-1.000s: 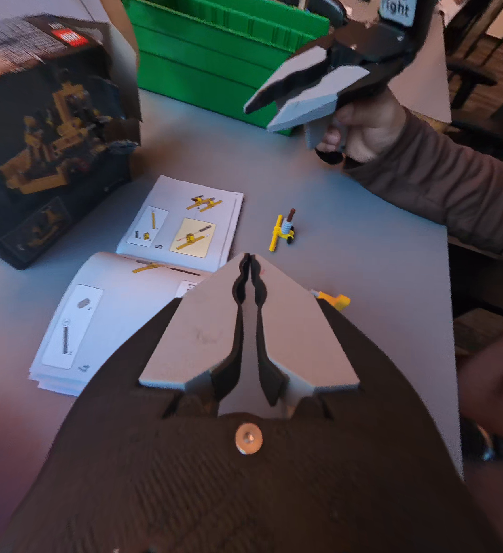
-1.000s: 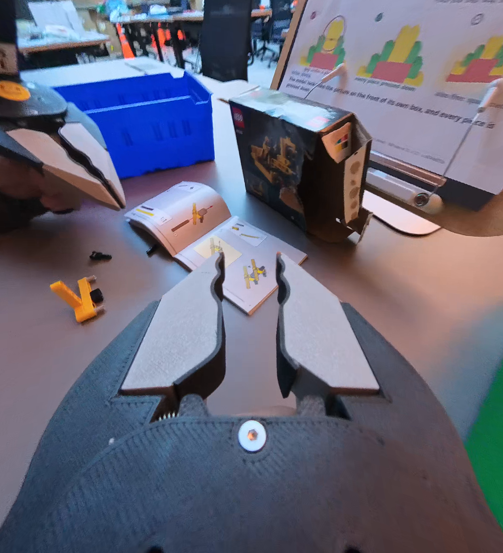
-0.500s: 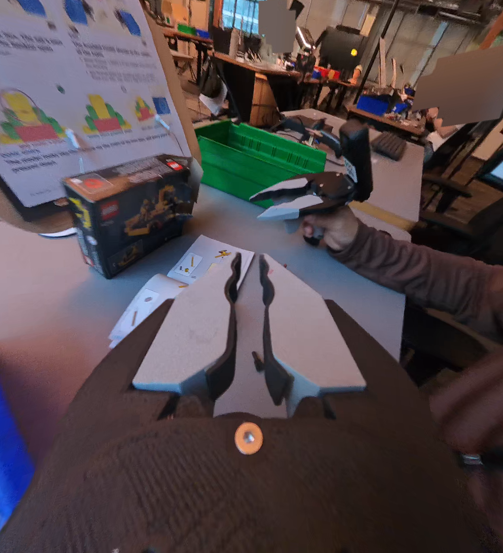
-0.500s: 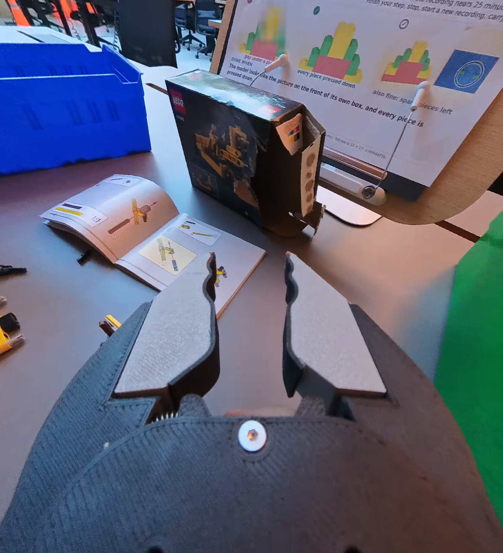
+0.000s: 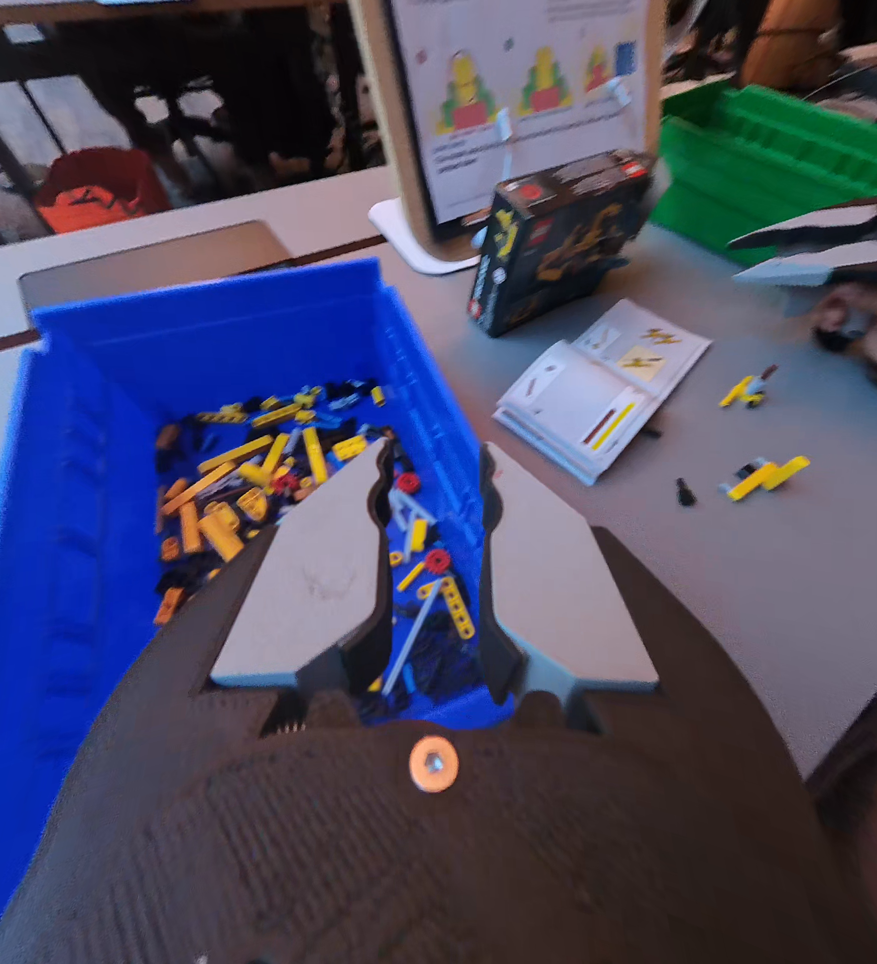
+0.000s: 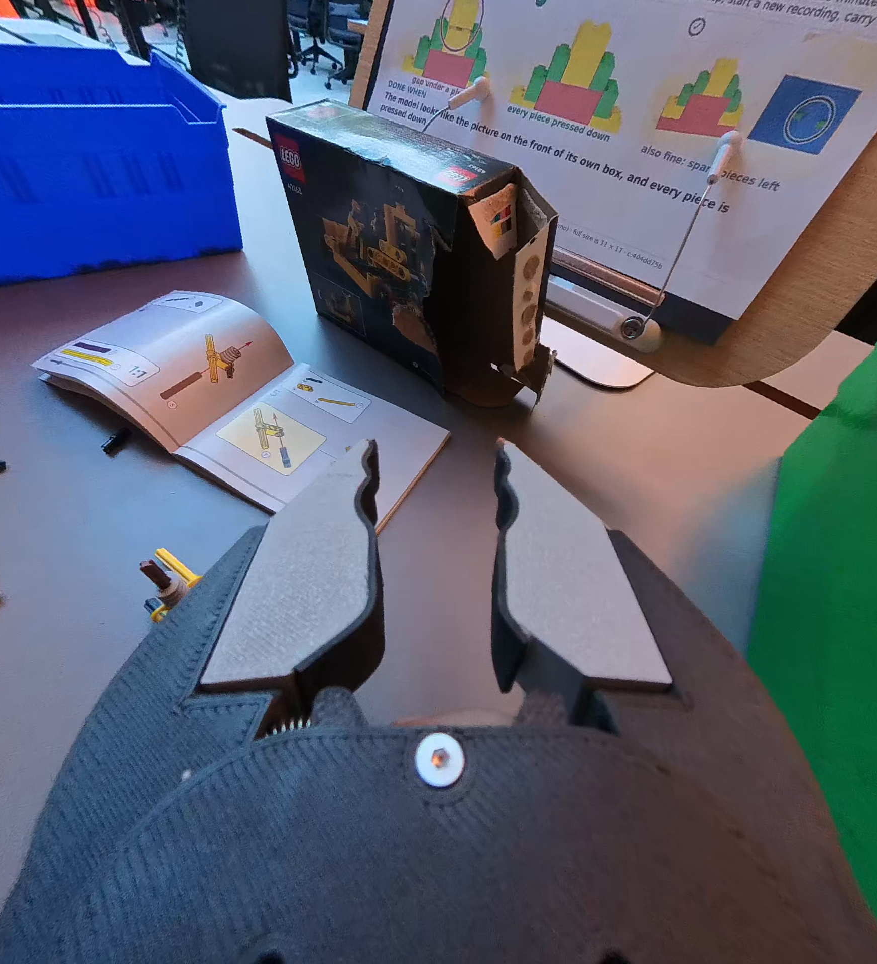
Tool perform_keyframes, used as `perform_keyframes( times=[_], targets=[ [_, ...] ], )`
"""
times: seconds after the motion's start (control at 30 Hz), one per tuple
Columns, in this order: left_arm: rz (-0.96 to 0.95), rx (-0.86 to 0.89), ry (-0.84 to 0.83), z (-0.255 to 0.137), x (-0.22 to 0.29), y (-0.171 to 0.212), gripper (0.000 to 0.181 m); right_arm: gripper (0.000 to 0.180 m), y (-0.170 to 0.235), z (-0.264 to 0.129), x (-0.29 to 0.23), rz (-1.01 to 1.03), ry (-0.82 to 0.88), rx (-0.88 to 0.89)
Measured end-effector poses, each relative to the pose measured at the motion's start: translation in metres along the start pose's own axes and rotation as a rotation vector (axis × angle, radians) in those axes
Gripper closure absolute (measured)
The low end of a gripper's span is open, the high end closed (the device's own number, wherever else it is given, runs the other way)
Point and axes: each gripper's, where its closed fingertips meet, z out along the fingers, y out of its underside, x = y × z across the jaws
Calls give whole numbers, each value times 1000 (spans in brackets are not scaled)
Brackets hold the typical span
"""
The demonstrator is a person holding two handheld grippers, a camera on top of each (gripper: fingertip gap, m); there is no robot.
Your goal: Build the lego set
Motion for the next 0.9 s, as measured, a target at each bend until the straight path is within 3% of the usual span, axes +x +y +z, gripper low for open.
perform_keyframes(
  times=[0.3, 0.57, 0.7, 0.87, 0.9],
  targets=[
    [6, -167, -67, 14, -47, 27, 157, 139, -5, 4, 10, -61, 49, 34],
    [-87, -60, -10, 72, -57, -2, 152, 138, -7, 9, 17, -47, 76, 53],
    [-94, -118, -2, 94, -55, 12, 153, 136, -5, 11, 17, -34, 66, 33],
    [-127, -122, 199, 93, -17, 16, 155, 138, -7, 15, 16, -36, 42, 41],
    [-125, -137, 216, 94, -12, 19, 165, 138, -7, 16, 16, -39, 38, 43]
  ],
)
